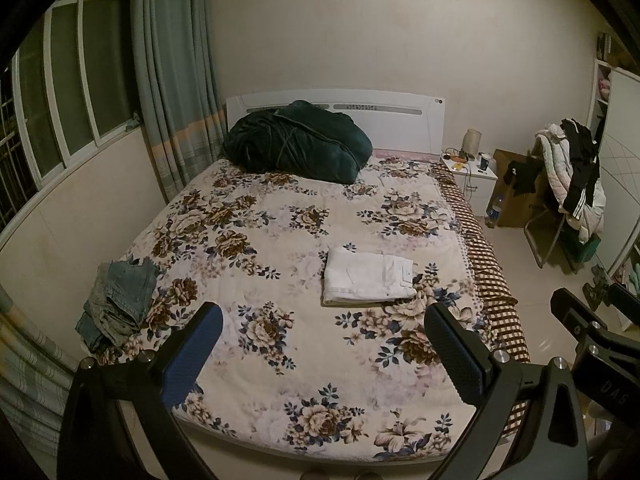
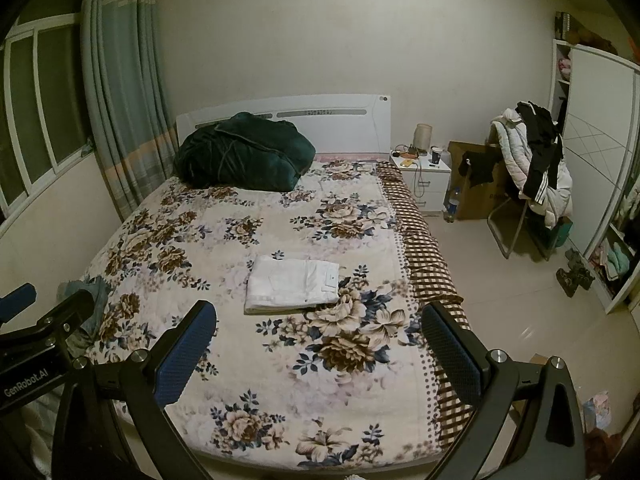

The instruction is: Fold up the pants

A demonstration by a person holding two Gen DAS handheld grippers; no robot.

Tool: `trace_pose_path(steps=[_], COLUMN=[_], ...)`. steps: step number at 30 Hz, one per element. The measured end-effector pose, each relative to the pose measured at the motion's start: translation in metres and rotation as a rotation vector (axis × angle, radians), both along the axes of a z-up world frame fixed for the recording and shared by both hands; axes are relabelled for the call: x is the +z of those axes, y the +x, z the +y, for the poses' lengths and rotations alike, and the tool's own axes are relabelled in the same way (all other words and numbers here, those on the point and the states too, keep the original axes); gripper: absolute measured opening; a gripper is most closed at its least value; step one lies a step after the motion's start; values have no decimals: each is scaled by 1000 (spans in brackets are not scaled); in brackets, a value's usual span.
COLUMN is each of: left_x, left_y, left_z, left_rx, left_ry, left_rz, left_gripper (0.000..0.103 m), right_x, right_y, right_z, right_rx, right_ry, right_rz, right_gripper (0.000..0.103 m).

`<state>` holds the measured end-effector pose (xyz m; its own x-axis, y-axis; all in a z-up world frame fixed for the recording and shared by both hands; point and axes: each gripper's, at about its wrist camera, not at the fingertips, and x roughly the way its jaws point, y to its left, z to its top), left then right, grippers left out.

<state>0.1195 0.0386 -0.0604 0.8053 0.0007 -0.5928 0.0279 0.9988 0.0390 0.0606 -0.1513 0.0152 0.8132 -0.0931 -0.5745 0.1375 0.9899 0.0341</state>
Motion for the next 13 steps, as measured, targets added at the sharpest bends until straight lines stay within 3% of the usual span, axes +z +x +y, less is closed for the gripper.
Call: trace_pose_path(steps=[13], left_x=[0], left_y=[1], left_z=[0], left_rx=[0], left_ry=[0], left_rz=[-7], left_gripper=[103], right_x=[-1], right_y=[-2], right_z=[0], right_rx=[-2], right_ry=[1], right_rz=[-1], right_gripper=[103])
